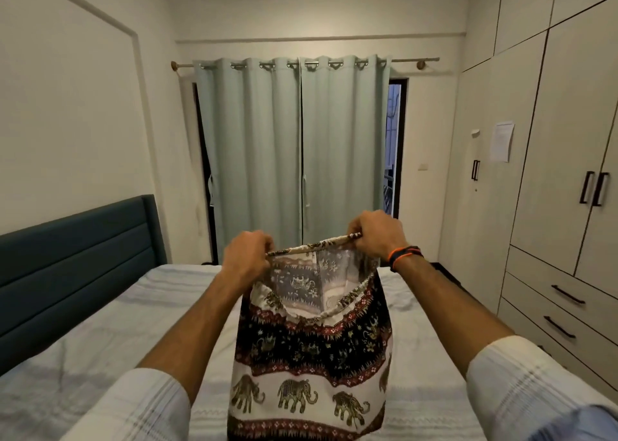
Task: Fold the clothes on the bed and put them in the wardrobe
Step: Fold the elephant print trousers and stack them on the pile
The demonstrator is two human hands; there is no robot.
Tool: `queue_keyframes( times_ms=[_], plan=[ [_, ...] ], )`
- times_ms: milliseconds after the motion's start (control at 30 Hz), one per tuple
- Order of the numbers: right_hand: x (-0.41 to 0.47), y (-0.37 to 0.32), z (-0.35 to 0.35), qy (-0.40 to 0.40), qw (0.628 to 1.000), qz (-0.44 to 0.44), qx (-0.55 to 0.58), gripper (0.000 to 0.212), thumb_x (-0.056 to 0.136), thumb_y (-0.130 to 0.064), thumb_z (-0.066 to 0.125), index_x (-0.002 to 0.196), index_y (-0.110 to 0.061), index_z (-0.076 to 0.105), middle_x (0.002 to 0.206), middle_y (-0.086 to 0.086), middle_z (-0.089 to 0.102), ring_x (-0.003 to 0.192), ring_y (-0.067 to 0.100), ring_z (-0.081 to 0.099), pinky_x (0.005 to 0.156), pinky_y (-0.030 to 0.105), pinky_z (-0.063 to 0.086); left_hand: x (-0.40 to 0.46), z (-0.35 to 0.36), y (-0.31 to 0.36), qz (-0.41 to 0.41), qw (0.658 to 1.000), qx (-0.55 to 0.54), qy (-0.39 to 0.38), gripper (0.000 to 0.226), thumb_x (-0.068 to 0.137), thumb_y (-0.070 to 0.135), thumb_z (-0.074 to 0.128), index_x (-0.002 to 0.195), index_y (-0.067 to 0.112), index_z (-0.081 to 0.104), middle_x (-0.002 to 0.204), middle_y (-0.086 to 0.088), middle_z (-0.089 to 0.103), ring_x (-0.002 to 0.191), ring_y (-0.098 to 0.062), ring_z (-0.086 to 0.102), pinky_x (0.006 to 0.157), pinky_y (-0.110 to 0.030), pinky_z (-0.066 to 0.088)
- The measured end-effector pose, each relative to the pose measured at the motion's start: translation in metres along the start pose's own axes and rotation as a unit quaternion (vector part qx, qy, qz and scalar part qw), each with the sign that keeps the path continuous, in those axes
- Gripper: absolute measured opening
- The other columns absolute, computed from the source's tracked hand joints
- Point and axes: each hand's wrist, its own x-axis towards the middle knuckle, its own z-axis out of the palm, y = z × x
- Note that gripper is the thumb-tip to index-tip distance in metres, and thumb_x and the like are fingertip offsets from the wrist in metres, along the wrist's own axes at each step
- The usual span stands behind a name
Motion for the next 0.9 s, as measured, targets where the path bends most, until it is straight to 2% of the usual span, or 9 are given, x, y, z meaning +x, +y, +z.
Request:
queue_keyframes(
  times_ms=[167, 300, 400, 467, 567, 633, 700, 800, 900],
  plan=[
    [0.002, 0.013, 0.005, 0.007, 0.999, 0.036, -0.018, 0.022, 0.079, -0.011, 0.07, 0.094, -0.025, 0.077, 0.094, 0.005, 0.074, 0.091, 0.028, 0.068, 0.079, 0.038, 0.056, 0.005, -0.002, -0.019, -0.08, 0.996, 0.022, 0.013, 0.007, 0.074, 0.02, 0.072, 0.076, 0.027, 0.071, 0.081, 0.003, 0.071, 0.073, -0.018, 0.06, 0.067, -0.027, 0.048],
    [0.001, 0.034, 0.011, -0.008, 0.995, 0.097, -0.019, 0.018, 0.077, -0.009, 0.066, 0.089, -0.018, 0.076, 0.09, 0.012, 0.072, 0.087, 0.034, 0.067, 0.076, 0.038, 0.055, 0.014, -0.009, -0.031, -0.116, 0.993, 0.018, 0.029, 0.011, 0.075, 0.02, 0.069, 0.077, 0.029, 0.074, 0.078, 0.004, 0.07, 0.075, -0.019, 0.061, 0.071, -0.03, 0.053],
    [0.001, 0.046, 0.018, -0.012, 0.978, 0.198, 0.064, 0.005, 0.075, -0.014, 0.062, 0.077, -0.008, 0.063, 0.081, 0.015, 0.063, 0.082, 0.036, 0.064, 0.067, 0.035, 0.053, 0.019, -0.006, -0.038, -0.152, 0.987, -0.04, 0.019, 0.013, 0.076, 0.015, 0.068, 0.075, 0.027, 0.074, 0.078, 0.002, 0.071, 0.074, -0.019, 0.064, 0.07, -0.03, 0.055],
    [0.004, 0.05, 0.024, -0.056, 0.933, 0.271, 0.228, 0.01, 0.082, -0.01, 0.063, 0.076, -0.007, 0.056, 0.085, 0.014, 0.063, 0.081, 0.034, 0.065, 0.069, 0.038, 0.058, 0.021, -0.002, -0.04, -0.182, 0.979, -0.096, 0.004, 0.013, 0.077, 0.014, 0.069, 0.073, 0.025, 0.074, 0.078, -0.001, 0.073, 0.071, -0.018, 0.066, 0.068, -0.028, 0.055],
    [0.007, 0.047, 0.032, -0.123, 0.822, 0.314, 0.46, 0.014, 0.086, 0.007, 0.062, 0.079, -0.004, 0.057, 0.077, 0.01, 0.064, 0.076, 0.027, 0.065, 0.066, 0.039, 0.062, 0.024, 0.003, -0.041, -0.216, 0.951, -0.218, -0.033, 0.016, 0.084, 0.006, 0.069, 0.078, 0.019, 0.076, 0.074, -0.007, 0.073, 0.063, -0.02, 0.07, 0.06, -0.029, 0.059],
    [0.002, 0.04, 0.032, -0.119, 0.801, 0.296, 0.507, 0.019, 0.087, 0.011, 0.058, 0.078, -0.005, 0.061, 0.066, 0.006, 0.059, 0.069, 0.02, 0.058, 0.053, 0.026, 0.056, 0.022, 0.003, -0.041, -0.249, 0.9, -0.354, -0.055, 0.022, 0.09, -0.005, 0.057, 0.086, 0.006, 0.075, 0.076, -0.017, 0.07, 0.05, -0.02, 0.067, 0.045, -0.024, 0.055],
    [0.002, 0.042, 0.036, -0.096, 0.793, 0.295, 0.525, 0.025, 0.088, 0.011, 0.055, 0.072, -0.005, 0.064, 0.065, 0.004, 0.058, 0.066, 0.016, 0.056, 0.055, 0.026, 0.05, 0.022, 0.002, -0.043, -0.273, 0.84, -0.463, -0.075, 0.024, 0.092, -0.011, 0.051, 0.091, -0.001, 0.073, 0.079, -0.021, 0.068, 0.05, -0.017, 0.065, 0.041, -0.019, 0.052],
    [0.006, 0.047, 0.044, -0.057, 0.824, 0.291, 0.484, 0.016, 0.081, 0.003, 0.061, 0.069, -0.001, 0.07, 0.072, 0.009, 0.066, 0.07, 0.021, 0.061, 0.067, 0.037, 0.055, 0.025, 0.007, -0.046, -0.281, 0.798, -0.528, -0.076, 0.02, 0.09, -0.012, 0.053, 0.096, -0.007, 0.071, 0.089, -0.02, 0.067, 0.067, -0.017, 0.065, 0.05, -0.018, 0.055],
    [0.005, 0.044, 0.047, -0.001, 0.921, 0.236, 0.311, 0.017, 0.076, -0.006, 0.06, 0.069, -0.007, 0.075, 0.066, 0.003, 0.068, 0.067, 0.02, 0.061, 0.065, 0.03, 0.055, 0.025, 0.012, -0.044, -0.254, 0.828, -0.497, -0.057, 0.016, 0.088, -0.011, 0.057, 0.092, -0.008, 0.072, 0.085, -0.019, 0.07, 0.065, -0.016, 0.064, 0.058, -0.023, 0.059]
  ],
)
